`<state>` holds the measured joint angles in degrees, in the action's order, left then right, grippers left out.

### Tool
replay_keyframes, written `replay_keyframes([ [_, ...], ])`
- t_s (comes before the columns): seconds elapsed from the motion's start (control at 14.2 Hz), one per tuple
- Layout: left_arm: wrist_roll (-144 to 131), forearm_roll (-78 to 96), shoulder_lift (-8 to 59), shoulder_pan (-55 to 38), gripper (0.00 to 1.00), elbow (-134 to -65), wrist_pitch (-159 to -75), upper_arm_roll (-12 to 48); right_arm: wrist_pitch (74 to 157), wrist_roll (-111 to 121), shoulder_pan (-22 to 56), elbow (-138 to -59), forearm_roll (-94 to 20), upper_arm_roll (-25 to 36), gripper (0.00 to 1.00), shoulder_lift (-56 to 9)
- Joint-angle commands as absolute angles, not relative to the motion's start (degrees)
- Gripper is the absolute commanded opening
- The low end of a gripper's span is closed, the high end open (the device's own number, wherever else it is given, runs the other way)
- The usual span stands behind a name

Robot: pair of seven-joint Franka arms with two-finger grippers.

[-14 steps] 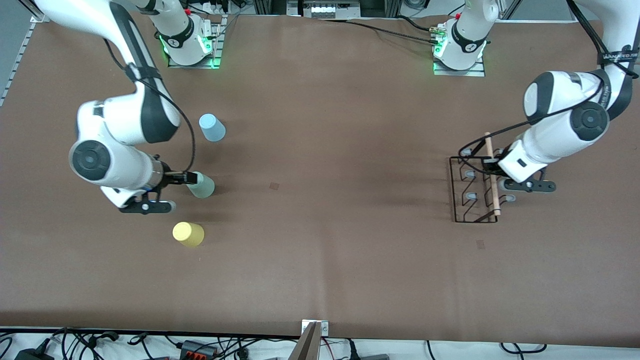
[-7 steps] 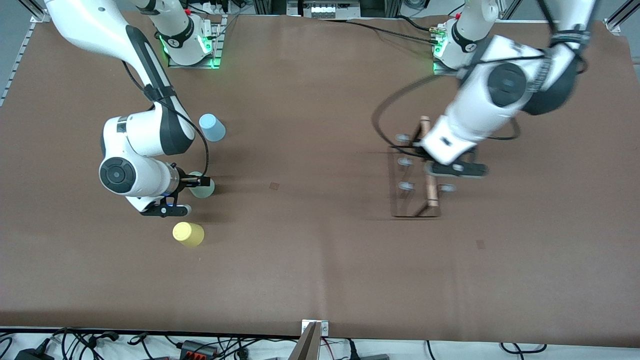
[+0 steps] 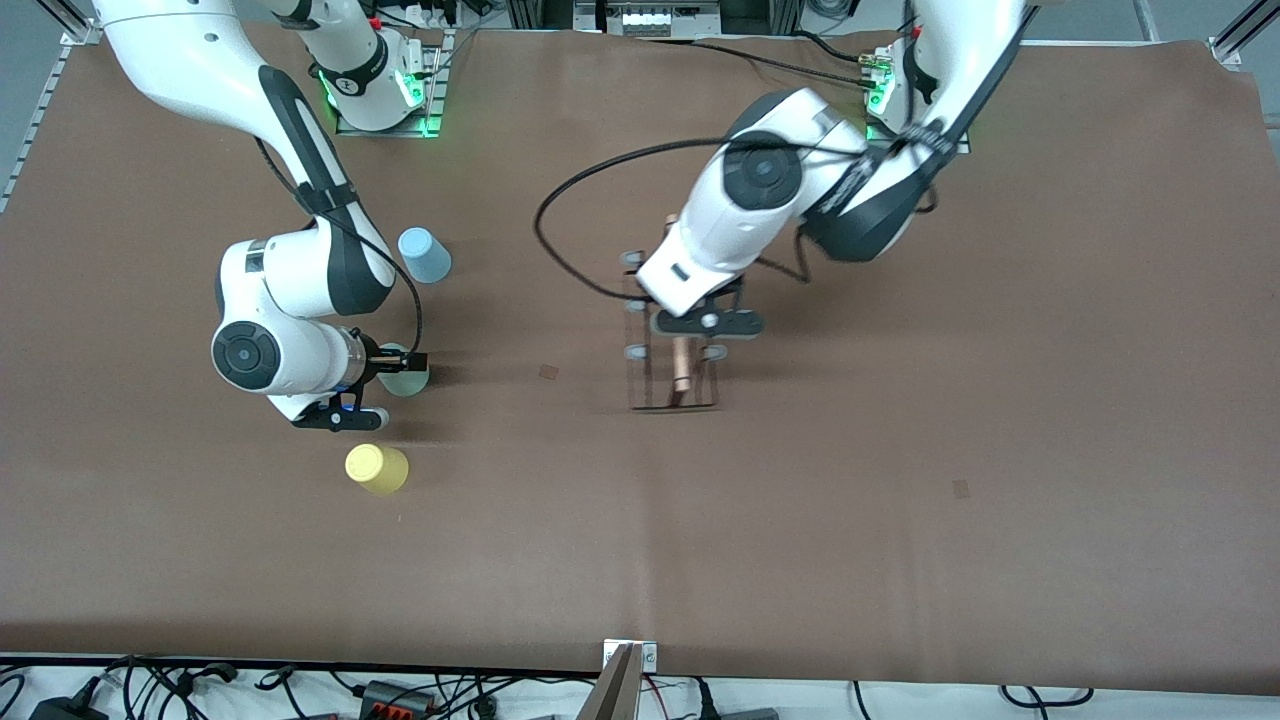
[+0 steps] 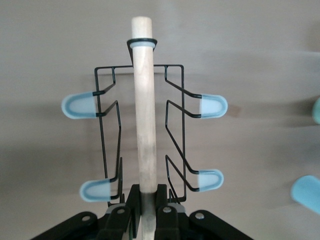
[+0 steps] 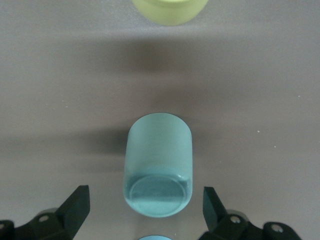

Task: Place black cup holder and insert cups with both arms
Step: 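Carry the holder mid-table with the left gripper while the right gripper grasps the cup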

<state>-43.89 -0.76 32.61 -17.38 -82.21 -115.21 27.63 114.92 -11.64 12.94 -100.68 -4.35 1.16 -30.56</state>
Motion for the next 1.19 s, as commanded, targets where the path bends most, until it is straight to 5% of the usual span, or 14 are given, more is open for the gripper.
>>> replay_keyframes([
  [0.0, -43.94, 0.09, 39.36, -20.20, 0.01, -74.45, -118.97, 26.81, 116.80, -12.22, 12.74, -101.43, -5.19, 1.41, 1.00, -31.02],
  [0.35, -45.70, 0.00, 40.96, -29.16, 0.04, -74.44, -122.96, 18.21, 117.25, -12.30, 12.39, -101.43, -5.19, 1.41, 1.00, -31.82],
  [0.49, -46.23, -1.05, 40.61, -32.68, 0.58, -74.27, -122.96, 13.82, 117.16, -12.30, 12.66, -101.43, -5.19, 1.41, 1.00, -32.17],
  [0.63, -47.63, -1.05, 39.21, -32.87, 0.66, -73.05, -122.26, 13.54, 116.98, -12.30, 12.66, -101.43, -5.19, 1.32, 1.00, -32.26],
  [0.84, -46.85, -1.40, 34.12, -29.64, 1.00, -73.03, -117.97, 13.18, 116.37, -12.22, 12.66, -101.43, -5.19, 1.32, 1.00, -32.52],
  [1.12, -33.97, -1.41, 28.23, -20.68, 1.00, -73.30, -105.50, 13.62, 115.06, -12.13, 12.74, -101.43, -5.19, 1.32, 0.63, -32.52],
])
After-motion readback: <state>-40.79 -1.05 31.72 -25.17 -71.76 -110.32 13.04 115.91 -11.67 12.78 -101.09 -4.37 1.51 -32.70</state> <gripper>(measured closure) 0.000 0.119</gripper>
